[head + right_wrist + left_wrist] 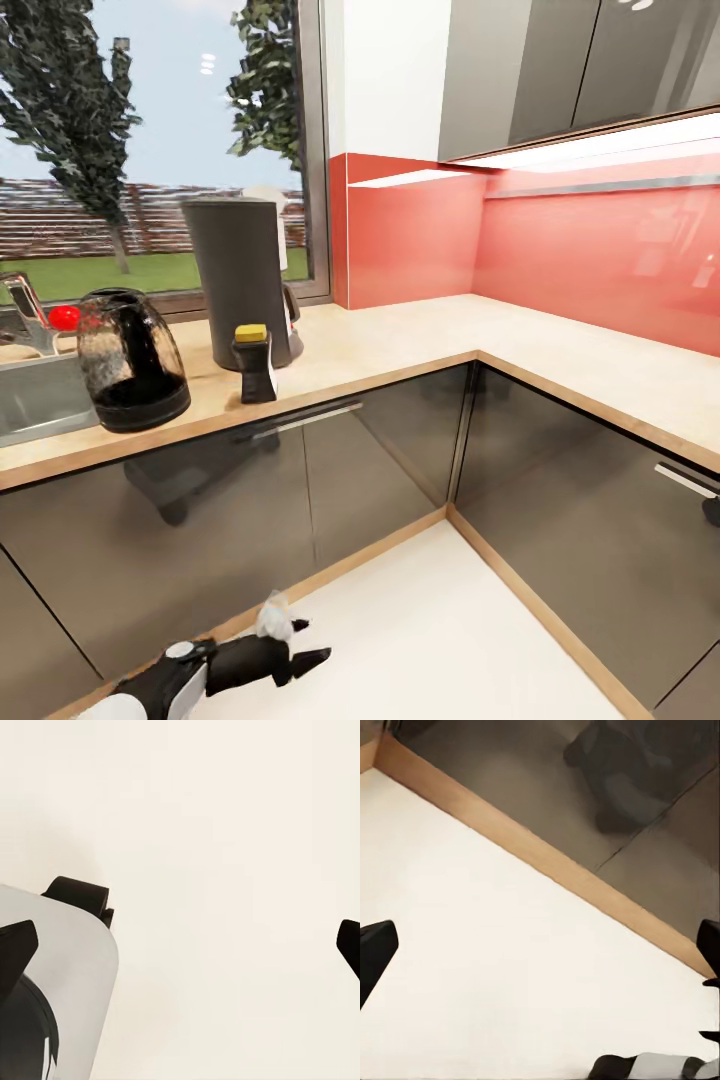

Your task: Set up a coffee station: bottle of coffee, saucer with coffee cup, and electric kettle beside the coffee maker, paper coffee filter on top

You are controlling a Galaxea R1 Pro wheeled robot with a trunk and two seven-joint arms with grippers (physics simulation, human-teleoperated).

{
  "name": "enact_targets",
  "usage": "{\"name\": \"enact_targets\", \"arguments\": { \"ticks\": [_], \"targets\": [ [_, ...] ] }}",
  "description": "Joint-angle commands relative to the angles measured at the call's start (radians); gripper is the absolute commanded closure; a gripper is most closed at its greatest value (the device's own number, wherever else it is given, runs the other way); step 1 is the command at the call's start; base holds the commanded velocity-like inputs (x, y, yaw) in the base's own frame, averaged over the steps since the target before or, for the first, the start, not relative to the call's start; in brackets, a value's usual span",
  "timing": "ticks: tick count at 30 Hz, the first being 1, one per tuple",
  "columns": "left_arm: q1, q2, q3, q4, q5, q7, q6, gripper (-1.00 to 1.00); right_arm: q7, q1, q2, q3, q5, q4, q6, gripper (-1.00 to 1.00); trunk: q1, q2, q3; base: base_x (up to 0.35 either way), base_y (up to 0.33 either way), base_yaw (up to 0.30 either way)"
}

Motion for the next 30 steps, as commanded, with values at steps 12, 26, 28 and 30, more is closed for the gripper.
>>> {"name": "enact_targets", "arguments": {
  "ticks": [12,26,28,30],
  "targets": [
    [0.194,0.108,0.02,0.151,0.091,0.067,-0.059,-1.0,-0.002,-0.004,-0.009,-0.007,-0.005,-0.009,-0.003,-1.0,0.0,0.0,-0.001,0.0,0.0,0.0],
    [0.21,0.102,0.103,0.151,0.091,0.177,-0.059,-1.0,-0.005,-0.005,-0.008,-0.007,-0.002,-0.01,-0.004,-1.0,0.0,0.0,-0.001,0.0,0.0,0.0],
    [0.21,0.101,0.105,0.151,0.091,0.182,-0.059,-1.0,-0.005,-0.004,-0.008,-0.007,-0.002,-0.01,-0.004,-1.0,0.0,0.0,-0.001,0.0,0.0,0.0],
    [0.21,0.102,0.105,0.151,0.091,0.182,-0.058,-1.0,-0.005,-0.005,-0.008,-0.007,-0.002,-0.01,-0.004,-1.0,0.0,0.0,-0.001,0.0,0.0,0.0]
  ]
}}
